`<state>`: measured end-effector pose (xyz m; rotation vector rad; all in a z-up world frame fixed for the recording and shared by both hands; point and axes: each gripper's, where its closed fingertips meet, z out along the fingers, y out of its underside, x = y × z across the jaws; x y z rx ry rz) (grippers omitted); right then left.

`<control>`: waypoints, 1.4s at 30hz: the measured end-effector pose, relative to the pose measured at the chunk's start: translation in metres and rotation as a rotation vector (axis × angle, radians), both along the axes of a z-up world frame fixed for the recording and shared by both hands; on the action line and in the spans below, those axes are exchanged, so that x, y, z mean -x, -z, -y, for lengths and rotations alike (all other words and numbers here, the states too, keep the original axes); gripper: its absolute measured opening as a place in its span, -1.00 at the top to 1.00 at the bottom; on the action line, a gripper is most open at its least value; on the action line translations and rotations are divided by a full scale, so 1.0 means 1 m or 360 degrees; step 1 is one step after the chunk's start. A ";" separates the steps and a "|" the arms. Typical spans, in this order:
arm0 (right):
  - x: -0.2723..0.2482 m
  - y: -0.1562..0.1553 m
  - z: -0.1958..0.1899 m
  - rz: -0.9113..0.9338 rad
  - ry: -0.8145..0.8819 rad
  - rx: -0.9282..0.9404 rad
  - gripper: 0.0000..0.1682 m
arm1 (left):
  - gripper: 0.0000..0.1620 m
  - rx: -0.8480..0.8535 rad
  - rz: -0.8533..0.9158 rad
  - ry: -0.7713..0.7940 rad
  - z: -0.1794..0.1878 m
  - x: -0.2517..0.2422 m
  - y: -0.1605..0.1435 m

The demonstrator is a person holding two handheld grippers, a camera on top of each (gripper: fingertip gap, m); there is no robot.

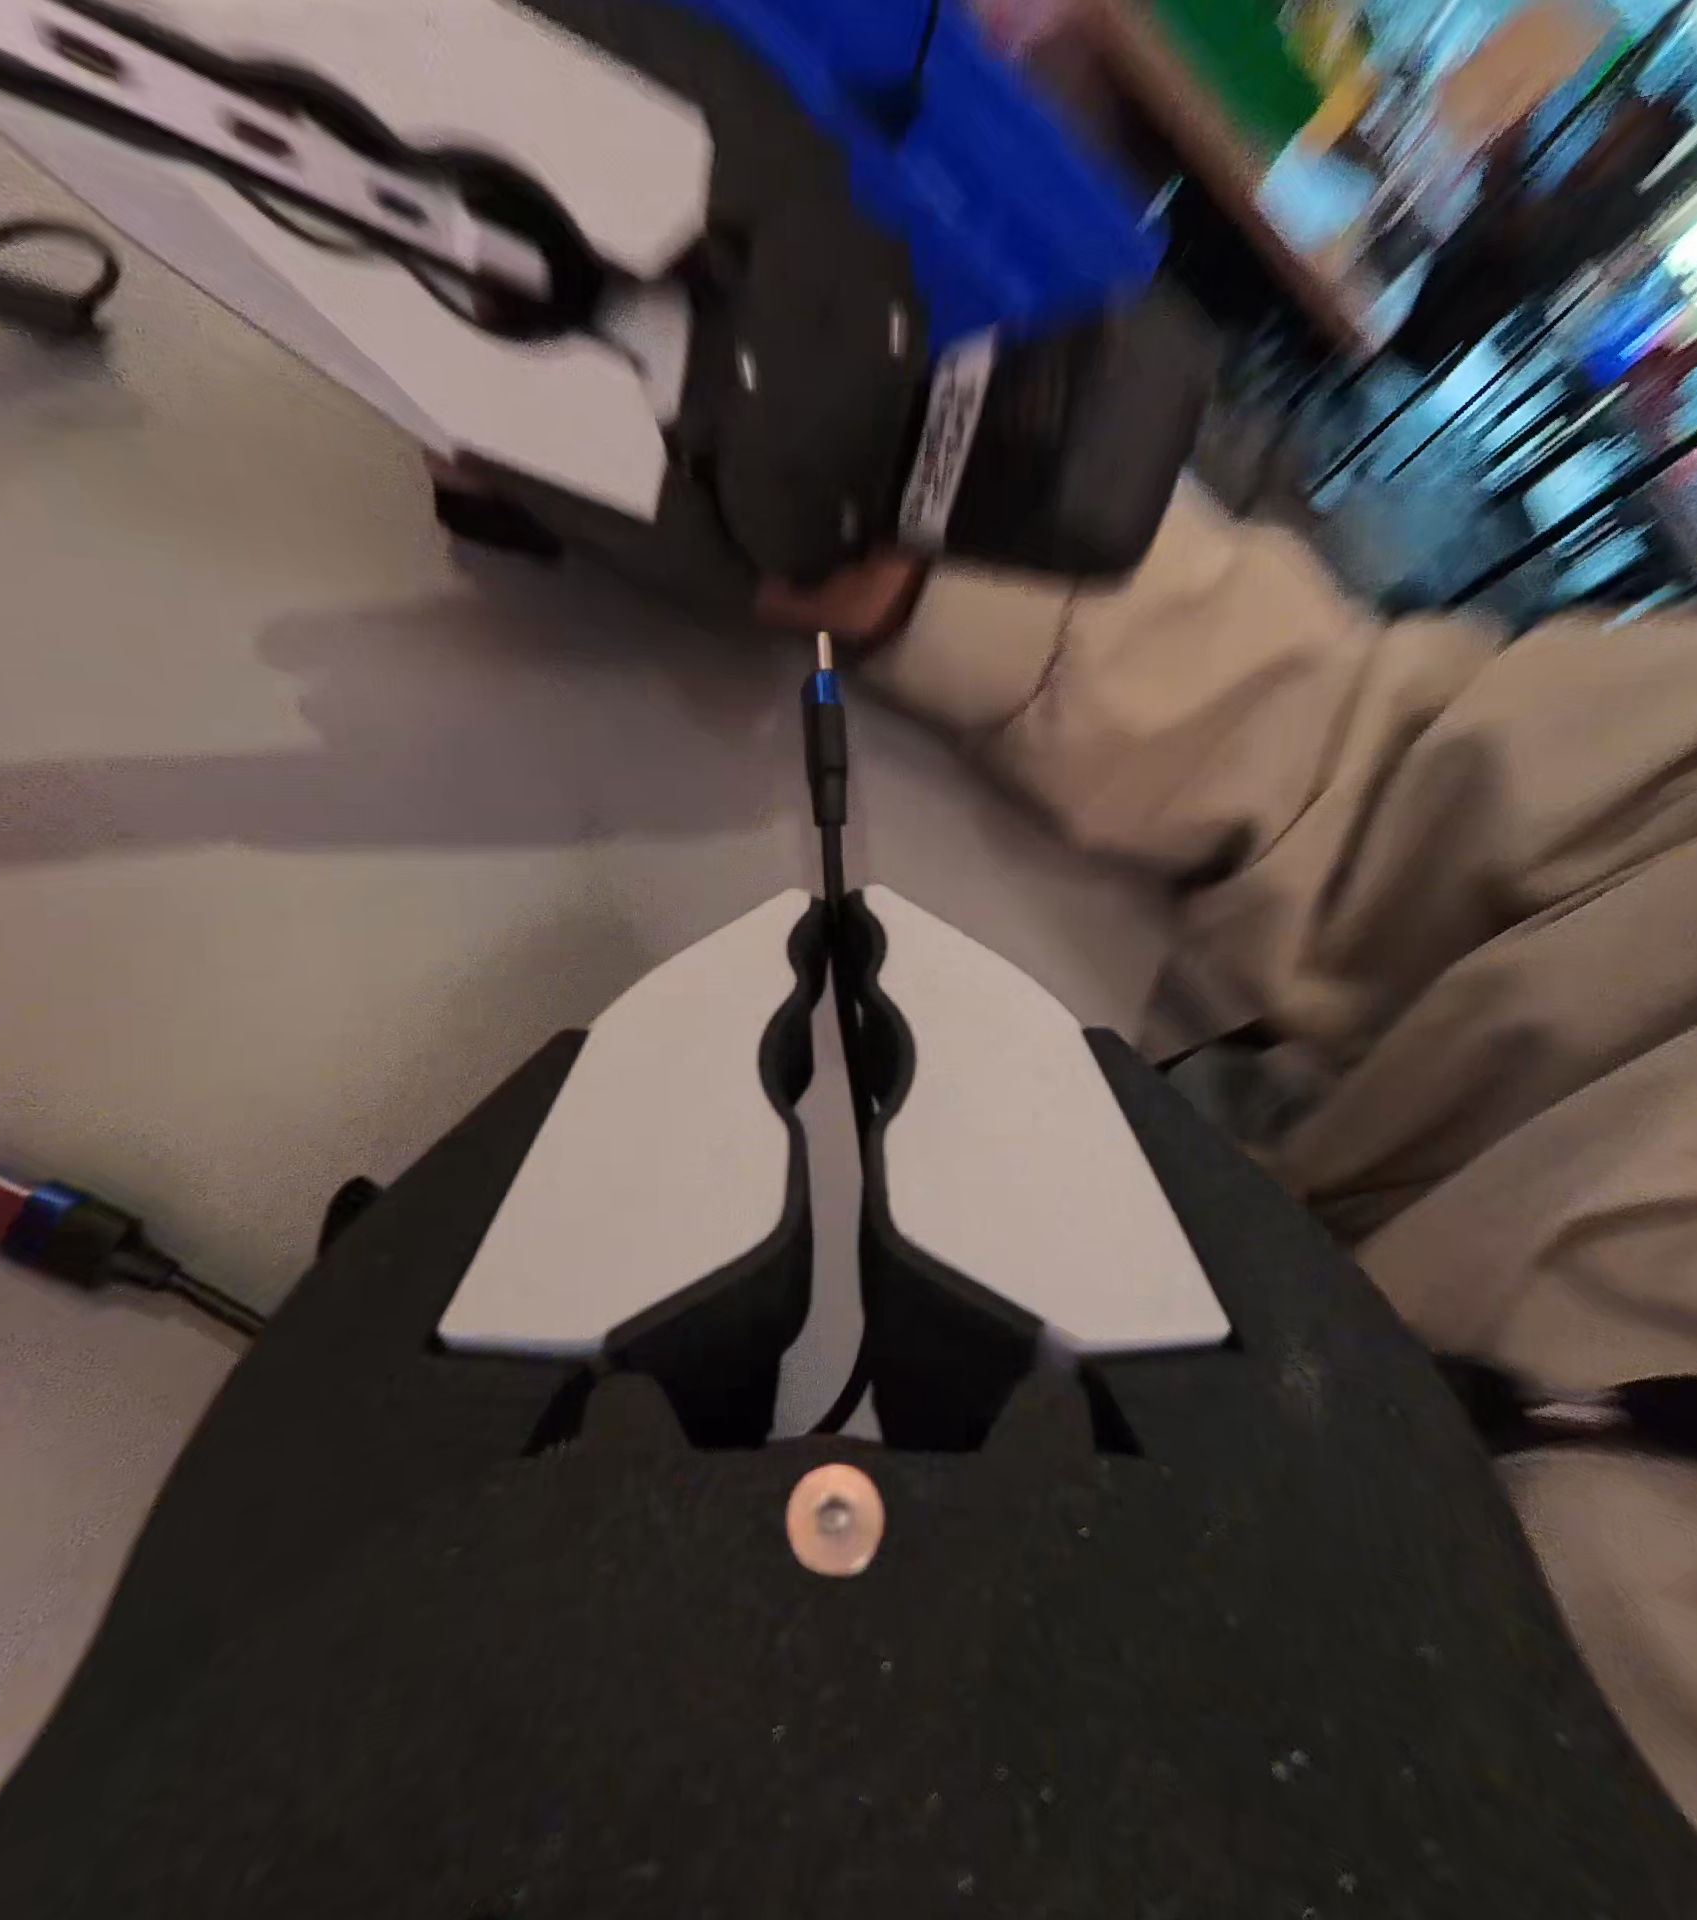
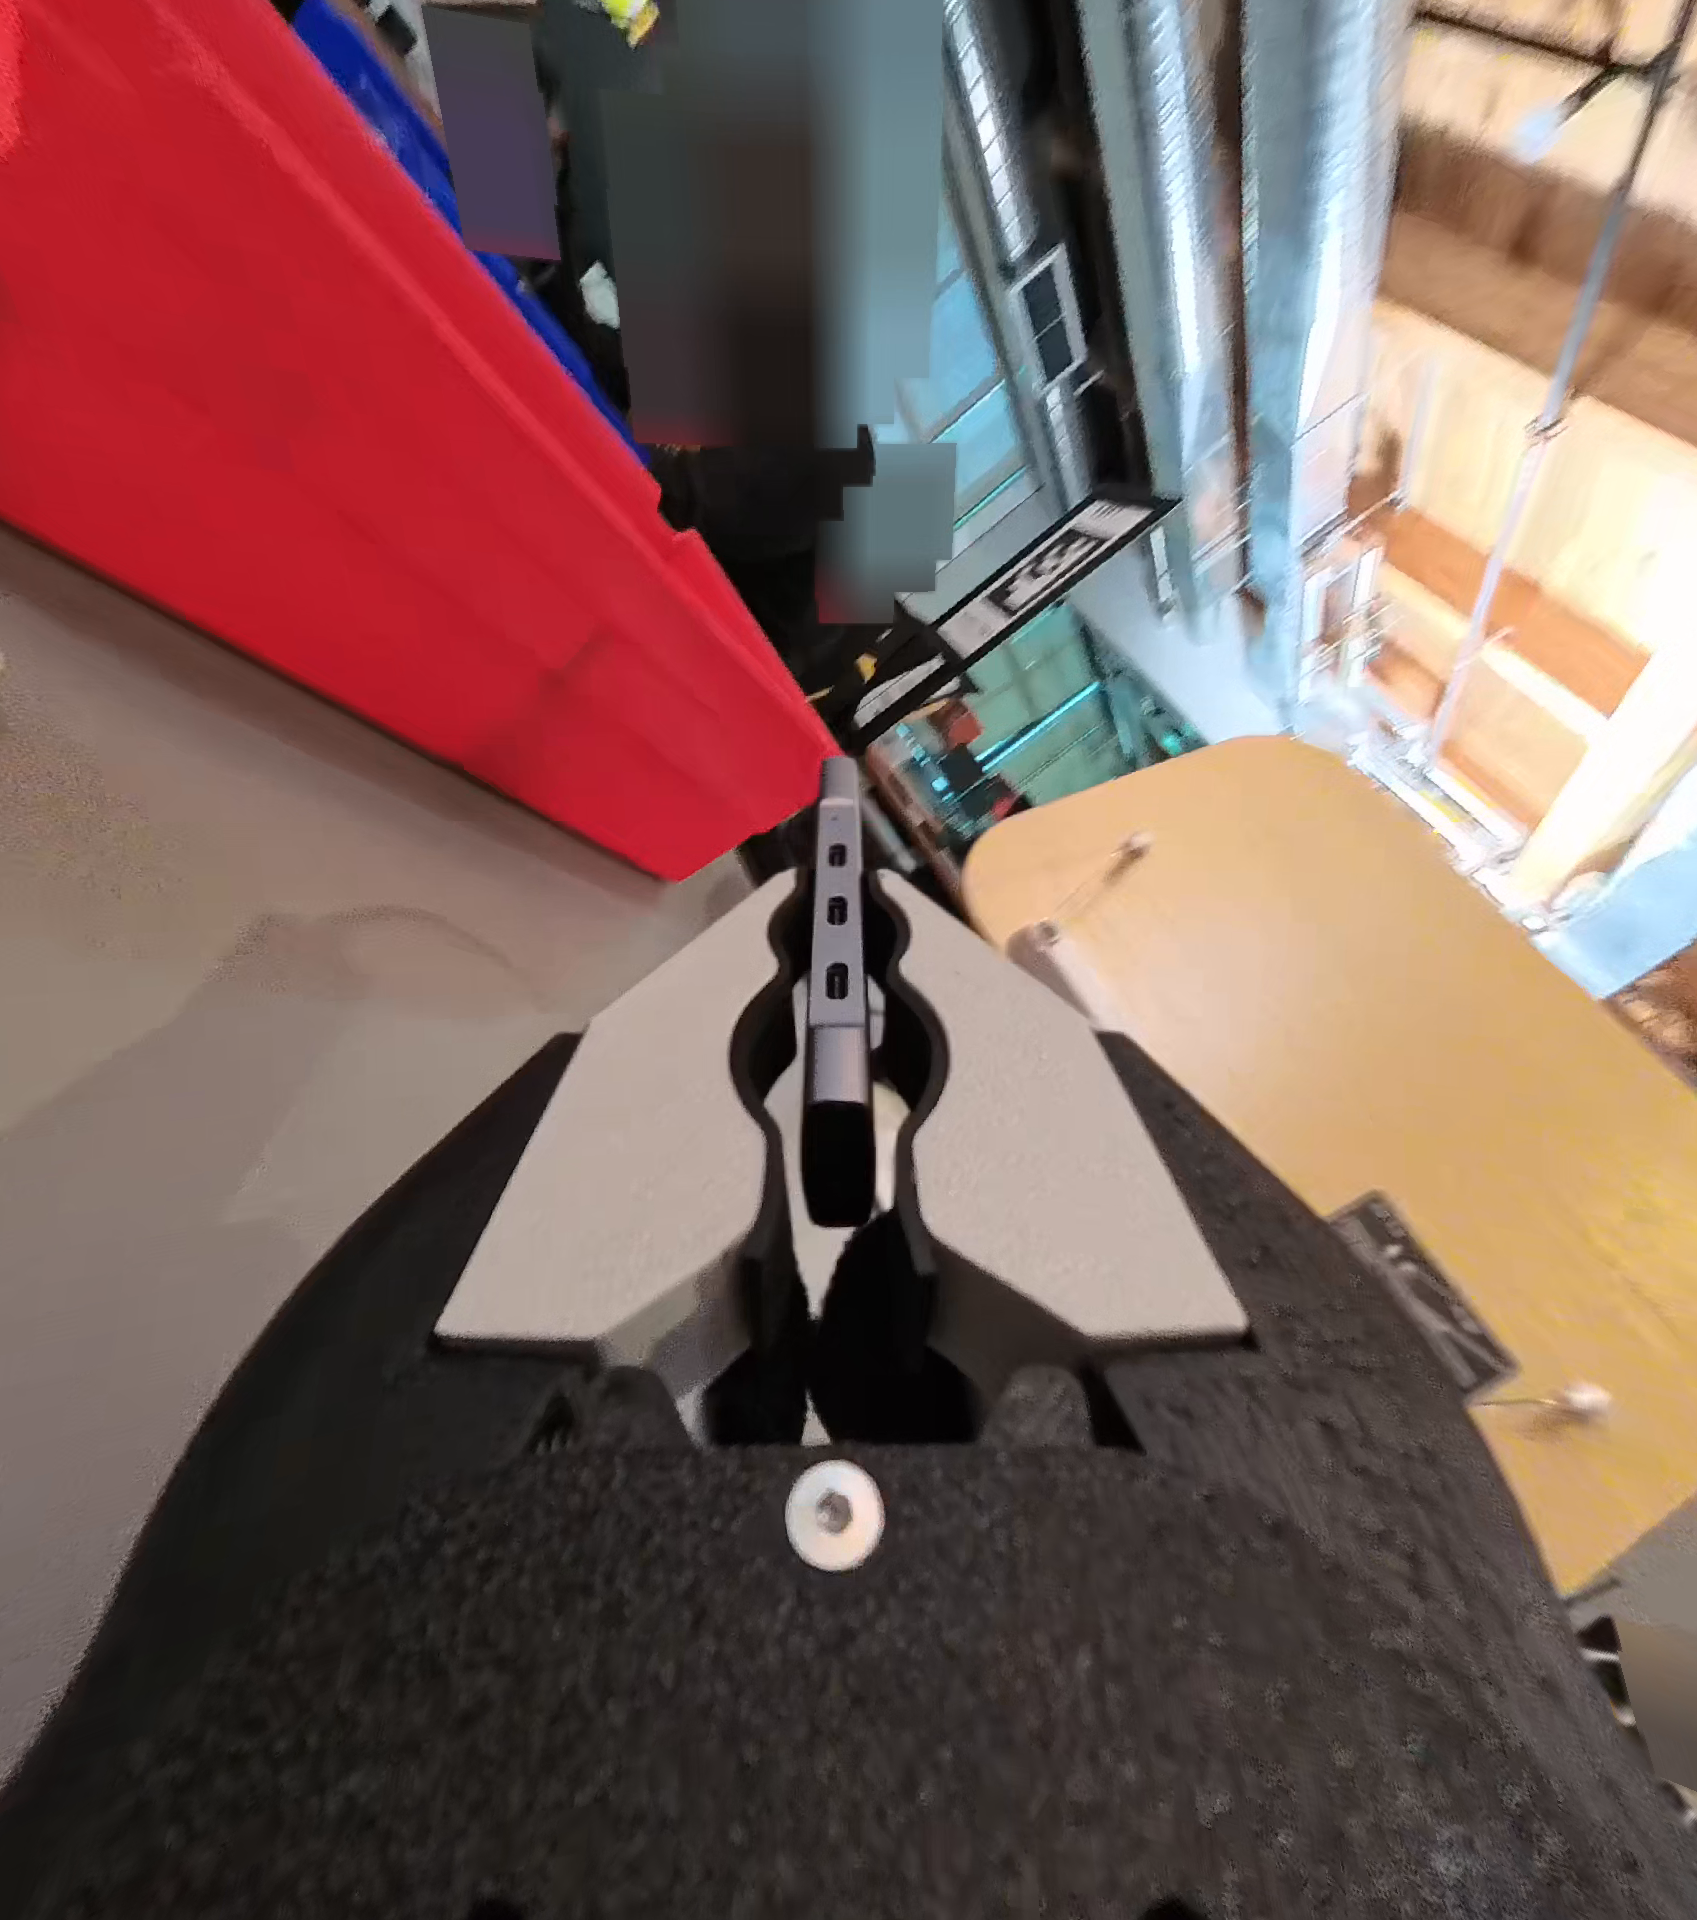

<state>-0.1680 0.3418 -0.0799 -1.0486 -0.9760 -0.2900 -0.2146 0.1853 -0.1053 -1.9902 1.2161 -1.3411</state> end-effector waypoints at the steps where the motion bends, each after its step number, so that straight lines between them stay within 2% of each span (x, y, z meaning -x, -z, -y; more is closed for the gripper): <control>1: -0.003 -0.008 0.002 -0.0018 0.0020 -0.0067 0.91 | 0.97 0.0144 0.0095 -0.0017 -0.007 -0.005 -0.015; 4: -0.010 -0.026 0.010 0.0017 0.0122 -0.0289 0.91 | 0.97 0.0475 0.0207 -0.0046 -0.031 -0.018 -0.037; 10: -0.006 -0.031 0.018 0.0184 0.0198 -0.0492 0.90 | 0.97 0.0796 0.0172 -0.0110 -0.062 -0.026 -0.038; 18: -0.001 -0.031 0.021 0.0243 0.0192 -0.0550 0.91 | 0.97 0.0883 0.0165 -0.0150 -0.078 -0.017 -0.042; 28: 0.009 -0.028 0.026 0.0388 0.0198 -0.0650 0.91 | 0.98 0.1071 0.0270 -0.0093 -0.072 -0.012 -0.046; 42: 0.010 -0.030 0.027 0.0374 0.0201 -0.0663 0.91 | 0.97 0.1146 0.0293 -0.0088 -0.071 -0.007 -0.041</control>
